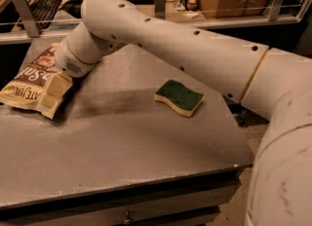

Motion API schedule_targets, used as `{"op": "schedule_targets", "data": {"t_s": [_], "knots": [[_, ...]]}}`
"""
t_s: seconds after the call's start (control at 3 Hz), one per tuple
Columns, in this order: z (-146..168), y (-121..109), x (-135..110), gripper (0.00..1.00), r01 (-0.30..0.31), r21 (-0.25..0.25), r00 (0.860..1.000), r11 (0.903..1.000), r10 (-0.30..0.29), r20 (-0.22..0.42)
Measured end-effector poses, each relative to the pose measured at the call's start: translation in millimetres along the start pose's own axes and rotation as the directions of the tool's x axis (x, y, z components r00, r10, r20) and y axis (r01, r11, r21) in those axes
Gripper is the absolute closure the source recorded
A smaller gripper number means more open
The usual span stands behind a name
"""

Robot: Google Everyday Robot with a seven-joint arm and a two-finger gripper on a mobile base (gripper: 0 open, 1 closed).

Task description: Move brown chip bag near apple

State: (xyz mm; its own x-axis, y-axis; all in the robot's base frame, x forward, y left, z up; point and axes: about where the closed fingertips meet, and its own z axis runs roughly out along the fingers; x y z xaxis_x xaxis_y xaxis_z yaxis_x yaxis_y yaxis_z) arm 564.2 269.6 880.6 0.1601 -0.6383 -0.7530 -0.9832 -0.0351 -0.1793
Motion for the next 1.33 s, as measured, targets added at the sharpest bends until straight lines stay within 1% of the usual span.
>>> {"op": "schedule_targets", "data": {"t_s": [0.33,0.67,1.0,1.33], "knots": [[28.4,-1.0,0.7,0.16,-0.040,-0.017,0.999,0.9991,0.040,0.008],[39.1,-0.7,3.9,0.39,-0.063,-0.020,0.998,0.9978,0.063,0.003],[36.3,-3.1,4.0,0.70,-0.060,-0.010,0.998,0.9981,0.060,-0.004],[33.9,-3.8,1.2,0.93,-0.060,-0.010,0.998,0.9981,0.060,-0.004]]}}
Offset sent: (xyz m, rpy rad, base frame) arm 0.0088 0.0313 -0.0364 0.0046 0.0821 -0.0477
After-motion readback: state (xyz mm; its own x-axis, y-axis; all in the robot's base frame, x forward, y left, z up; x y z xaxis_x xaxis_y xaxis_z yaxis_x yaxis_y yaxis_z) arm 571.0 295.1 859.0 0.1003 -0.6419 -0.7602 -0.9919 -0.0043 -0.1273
